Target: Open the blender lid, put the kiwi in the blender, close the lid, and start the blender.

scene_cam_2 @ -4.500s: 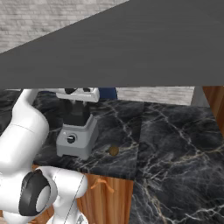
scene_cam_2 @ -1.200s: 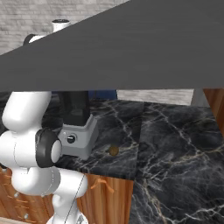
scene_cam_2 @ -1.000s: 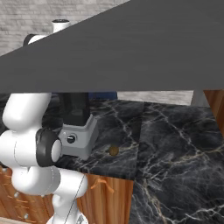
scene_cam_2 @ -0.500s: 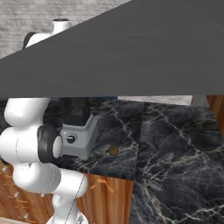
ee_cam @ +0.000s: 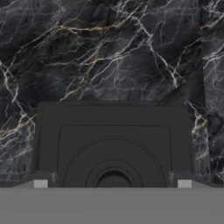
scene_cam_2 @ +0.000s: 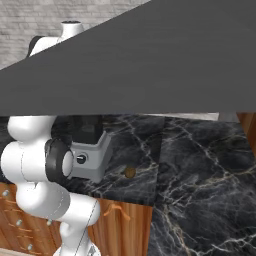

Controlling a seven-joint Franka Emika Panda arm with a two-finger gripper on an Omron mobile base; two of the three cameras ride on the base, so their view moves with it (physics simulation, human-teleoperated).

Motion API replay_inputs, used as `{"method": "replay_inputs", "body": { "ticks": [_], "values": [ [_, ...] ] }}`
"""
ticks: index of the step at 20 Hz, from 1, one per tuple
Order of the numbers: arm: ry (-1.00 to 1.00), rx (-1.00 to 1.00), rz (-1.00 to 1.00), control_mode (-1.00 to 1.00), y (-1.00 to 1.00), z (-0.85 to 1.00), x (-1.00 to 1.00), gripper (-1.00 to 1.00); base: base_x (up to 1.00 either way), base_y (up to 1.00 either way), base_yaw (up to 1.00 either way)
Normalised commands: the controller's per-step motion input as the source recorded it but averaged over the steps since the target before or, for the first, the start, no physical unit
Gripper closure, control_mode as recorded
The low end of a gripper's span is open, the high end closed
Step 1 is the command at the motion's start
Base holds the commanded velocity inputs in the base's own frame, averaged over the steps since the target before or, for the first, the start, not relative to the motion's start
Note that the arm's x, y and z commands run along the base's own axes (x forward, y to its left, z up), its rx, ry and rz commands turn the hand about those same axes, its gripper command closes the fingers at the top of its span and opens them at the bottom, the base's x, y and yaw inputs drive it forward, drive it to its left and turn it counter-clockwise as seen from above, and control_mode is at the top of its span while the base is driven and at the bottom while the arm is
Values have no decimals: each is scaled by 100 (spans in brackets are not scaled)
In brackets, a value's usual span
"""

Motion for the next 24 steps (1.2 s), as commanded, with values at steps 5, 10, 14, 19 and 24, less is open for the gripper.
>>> {"method": "replay_inputs", "body": {
  "ticks": [5, 10, 14, 19, 24],
  "values": [
    [0, 0, 0, -100, 0, -32, -19, -100, 0, 0, 0],
    [0, 0, 0, -100, 0, -27, -7, -100, 0, 0, 0],
    [0, 0, 0, -100, -3, -14, -34, -100, 0, 0, 0],
    [0, 0, 0, -100, 0, -20, -25, -100, 0, 0, 0],
    [1, 0, 0, -100, 0, -27, -1, -100, 0, 0, 0]
  ]
}}
